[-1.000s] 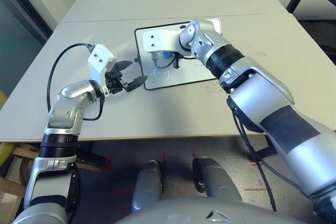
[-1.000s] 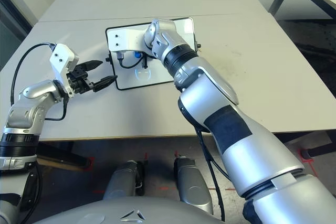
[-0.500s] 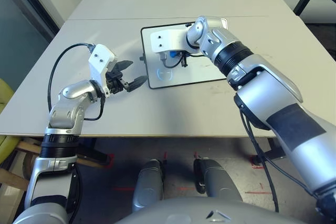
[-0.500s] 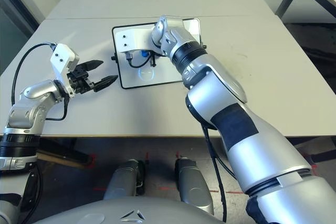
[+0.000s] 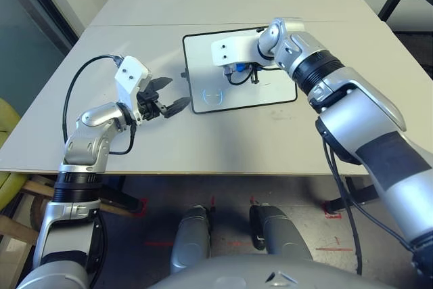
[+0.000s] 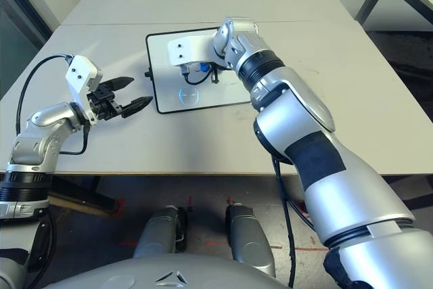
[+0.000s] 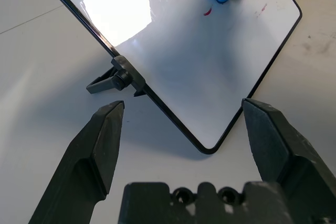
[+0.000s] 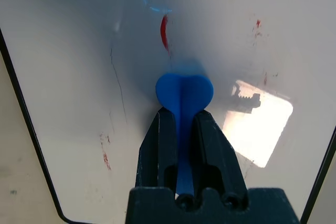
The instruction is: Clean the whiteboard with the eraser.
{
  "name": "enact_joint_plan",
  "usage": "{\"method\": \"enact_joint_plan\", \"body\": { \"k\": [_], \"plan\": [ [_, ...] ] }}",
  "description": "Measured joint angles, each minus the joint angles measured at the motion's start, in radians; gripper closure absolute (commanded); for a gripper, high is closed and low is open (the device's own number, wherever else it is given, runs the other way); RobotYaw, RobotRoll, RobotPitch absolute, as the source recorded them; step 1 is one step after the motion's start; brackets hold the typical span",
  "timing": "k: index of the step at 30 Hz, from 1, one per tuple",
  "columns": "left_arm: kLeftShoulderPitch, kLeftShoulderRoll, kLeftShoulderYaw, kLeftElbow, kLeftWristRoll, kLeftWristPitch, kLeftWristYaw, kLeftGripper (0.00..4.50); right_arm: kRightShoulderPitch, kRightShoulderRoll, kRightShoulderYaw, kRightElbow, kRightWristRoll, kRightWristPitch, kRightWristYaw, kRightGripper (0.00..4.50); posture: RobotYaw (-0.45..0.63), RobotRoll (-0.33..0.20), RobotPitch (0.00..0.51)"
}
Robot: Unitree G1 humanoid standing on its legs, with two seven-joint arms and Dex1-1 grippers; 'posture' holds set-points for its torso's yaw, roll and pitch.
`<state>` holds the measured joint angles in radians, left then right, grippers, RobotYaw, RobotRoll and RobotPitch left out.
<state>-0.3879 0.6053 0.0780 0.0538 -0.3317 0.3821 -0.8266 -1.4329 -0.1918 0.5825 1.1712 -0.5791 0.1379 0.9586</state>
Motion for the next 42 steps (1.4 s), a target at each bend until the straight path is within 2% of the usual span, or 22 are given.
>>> {"method": "enact_joint_plan", "body": {
  "k": [14,42],
  "plan": [
    [-0.005,0.000,0.000,0.001,0.000,0.000,0.000,0.00,0.011,-0.021,0.013,0.004,-0.020,-0.012,-0.006,4.36,-0.01,0.000,0.110],
    [0.009,-0.005,0.000,-0.001,0.000,0.002,0.008,0.00,-0.011,0.157,-0.028,0.008,-0.007,0.037,-0.051,4.37,0.03,0.000,0.117]
  ]
}}
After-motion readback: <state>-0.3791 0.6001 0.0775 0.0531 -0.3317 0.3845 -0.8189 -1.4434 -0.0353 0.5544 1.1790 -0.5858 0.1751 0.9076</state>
